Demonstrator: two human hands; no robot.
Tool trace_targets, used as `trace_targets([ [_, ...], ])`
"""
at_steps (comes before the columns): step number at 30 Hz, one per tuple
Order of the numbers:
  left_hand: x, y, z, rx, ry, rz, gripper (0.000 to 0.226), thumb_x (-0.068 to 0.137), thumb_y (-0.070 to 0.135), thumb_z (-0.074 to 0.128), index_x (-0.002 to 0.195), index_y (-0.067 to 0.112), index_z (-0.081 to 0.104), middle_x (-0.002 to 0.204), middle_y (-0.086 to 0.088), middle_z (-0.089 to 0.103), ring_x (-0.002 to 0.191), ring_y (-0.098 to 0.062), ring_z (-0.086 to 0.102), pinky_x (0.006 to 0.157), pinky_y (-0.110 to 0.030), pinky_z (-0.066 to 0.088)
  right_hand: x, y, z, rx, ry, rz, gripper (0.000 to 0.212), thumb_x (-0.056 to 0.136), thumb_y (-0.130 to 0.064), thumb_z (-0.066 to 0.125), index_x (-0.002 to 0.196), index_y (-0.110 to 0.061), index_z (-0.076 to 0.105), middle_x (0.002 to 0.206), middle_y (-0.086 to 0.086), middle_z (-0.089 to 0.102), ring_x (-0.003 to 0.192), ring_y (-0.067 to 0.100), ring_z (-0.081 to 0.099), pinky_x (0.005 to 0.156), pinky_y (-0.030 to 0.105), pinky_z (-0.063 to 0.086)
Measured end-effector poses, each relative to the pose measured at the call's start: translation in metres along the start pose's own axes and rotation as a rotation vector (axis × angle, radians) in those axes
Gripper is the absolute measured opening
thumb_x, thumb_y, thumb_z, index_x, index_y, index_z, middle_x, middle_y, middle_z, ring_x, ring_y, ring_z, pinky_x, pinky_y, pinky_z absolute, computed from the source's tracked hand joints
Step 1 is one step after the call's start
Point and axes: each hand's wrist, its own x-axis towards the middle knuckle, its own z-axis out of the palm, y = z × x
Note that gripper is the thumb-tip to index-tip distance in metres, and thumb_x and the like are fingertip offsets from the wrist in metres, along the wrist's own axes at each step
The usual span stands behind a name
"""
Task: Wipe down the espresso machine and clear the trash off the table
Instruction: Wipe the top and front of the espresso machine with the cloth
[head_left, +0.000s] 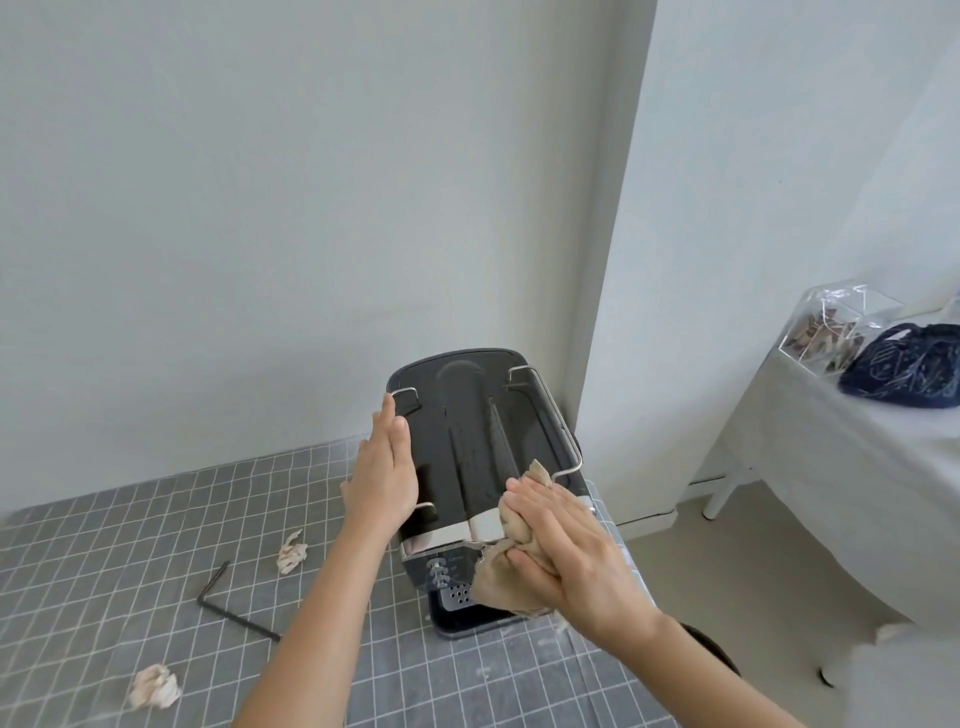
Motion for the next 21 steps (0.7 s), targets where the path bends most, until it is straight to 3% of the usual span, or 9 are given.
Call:
trace_targets([
  [3,0.0,0.001,-0.001,0.015,-0.003,-0.001,0.086,0.071,0.086,-0.005,0.148,0.048,0.005,0.161,0.016,0.008,0.149,-0.016,0.01,0.117,-0.058,0.012,-0.008,0.02,-0.003,-0.057,-0.004,-0.115,0.042,0.097,-0.026,0.06,0.128,0.002,0.06,0.141,0.011,0.055,0.139,0.02,0.045,0.113,0.042,0.039],
  [10,-0.005,0.007,-0.004,0.097,0.018,-0.009,0.095,0.065,0.088,-0.012,0.148,0.046,0.006,0.161,0.01,0.013,0.149,-0.023,0.015,0.115,-0.06,0.016,-0.015,0.029,-0.006,-0.07,0.024,-0.187,0.043,0.098,-0.024,0.059,0.128,0.005,0.059,0.14,0.014,0.055,0.14,0.023,0.043,0.115,0.044,0.037],
  [14,-0.01,0.016,-0.008,0.15,0.009,-0.027,0.075,0.082,0.073,-0.005,0.149,0.044,0.007,0.16,0.006,0.02,0.146,-0.029,0.022,0.112,-0.061,0.021,-0.019,0.025,-0.009,-0.039,0.02,-0.155,0.044,0.098,-0.025,0.056,0.13,0.006,0.057,0.141,0.015,0.054,0.141,0.027,0.042,0.116,0.043,0.035],
  [17,-0.014,0.021,-0.011,0.174,0.006,-0.047,0.062,0.092,0.062,0.001,0.15,0.042,0.007,0.16,0.007,0.02,0.147,-0.03,0.022,0.112,-0.062,0.02,-0.037,0.022,-0.023,0.061,0.027,0.107,0.047,0.098,-0.033,0.051,0.137,-0.007,0.053,0.145,0.002,0.05,0.141,0.015,0.042,0.116,0.026,0.033],
  [19,-0.016,0.024,-0.011,0.194,0.011,-0.06,0.06,0.093,0.06,0.001,0.15,0.042,0.007,0.16,0.007,0.021,0.146,-0.03,0.023,0.112,-0.062,0.021,-0.055,0.015,-0.035,0.106,0.141,0.384,0.043,0.096,-0.042,0.046,0.134,-0.023,0.051,0.134,-0.017,0.056,0.123,-0.003,0.053,0.1,0.003,0.036],
  [21,-0.016,0.025,-0.009,0.194,0.023,-0.064,0.06,0.094,0.059,0.003,0.151,0.041,0.008,0.16,0.008,0.022,0.146,-0.03,0.023,0.112,-0.063,0.02,-0.08,0.013,-0.034,0.108,0.225,0.516,0.031,0.098,-0.041,0.046,0.127,-0.03,0.05,0.117,-0.028,0.059,0.103,-0.014,0.058,0.083,-0.004,0.037],
])
